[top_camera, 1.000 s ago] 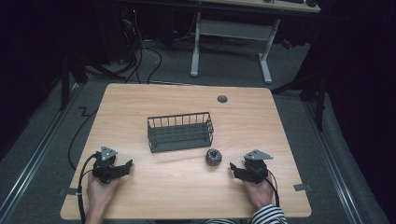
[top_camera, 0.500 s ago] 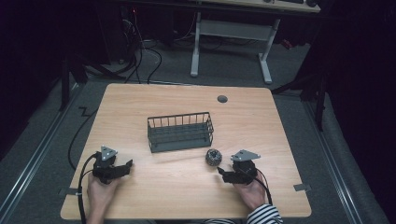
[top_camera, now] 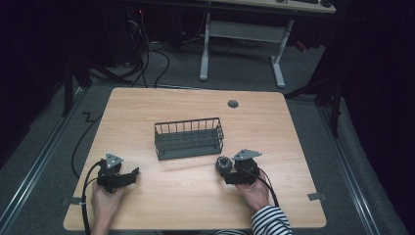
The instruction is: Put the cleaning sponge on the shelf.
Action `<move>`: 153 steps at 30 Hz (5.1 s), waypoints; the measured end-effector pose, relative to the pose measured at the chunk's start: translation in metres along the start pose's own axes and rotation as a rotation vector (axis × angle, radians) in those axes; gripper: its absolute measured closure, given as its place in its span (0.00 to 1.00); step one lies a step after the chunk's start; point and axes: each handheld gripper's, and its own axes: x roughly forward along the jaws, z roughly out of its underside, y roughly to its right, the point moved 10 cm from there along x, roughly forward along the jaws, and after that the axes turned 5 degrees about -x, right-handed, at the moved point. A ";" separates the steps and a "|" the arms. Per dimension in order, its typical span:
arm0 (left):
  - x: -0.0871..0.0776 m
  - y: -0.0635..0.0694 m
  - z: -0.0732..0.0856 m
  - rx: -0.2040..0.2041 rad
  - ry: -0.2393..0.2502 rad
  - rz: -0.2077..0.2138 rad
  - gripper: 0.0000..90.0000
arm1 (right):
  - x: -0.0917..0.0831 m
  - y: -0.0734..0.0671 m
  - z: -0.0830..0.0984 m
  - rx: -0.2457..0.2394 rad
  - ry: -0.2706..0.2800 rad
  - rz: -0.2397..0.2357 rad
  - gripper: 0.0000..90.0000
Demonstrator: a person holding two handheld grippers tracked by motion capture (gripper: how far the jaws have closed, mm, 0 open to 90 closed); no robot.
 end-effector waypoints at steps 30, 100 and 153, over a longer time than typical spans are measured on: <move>0.000 0.000 0.000 0.000 0.000 0.000 0.26 | -0.014 -0.007 -0.013 0.011 0.046 -0.049 0.42; 0.000 0.000 0.000 0.000 -0.001 0.000 0.26 | 0.050 0.006 -0.143 -0.009 -0.088 -0.101 0.33; 0.000 0.000 0.000 0.000 -0.002 -0.002 0.26 | -0.079 0.041 -0.085 0.083 0.180 -0.055 0.38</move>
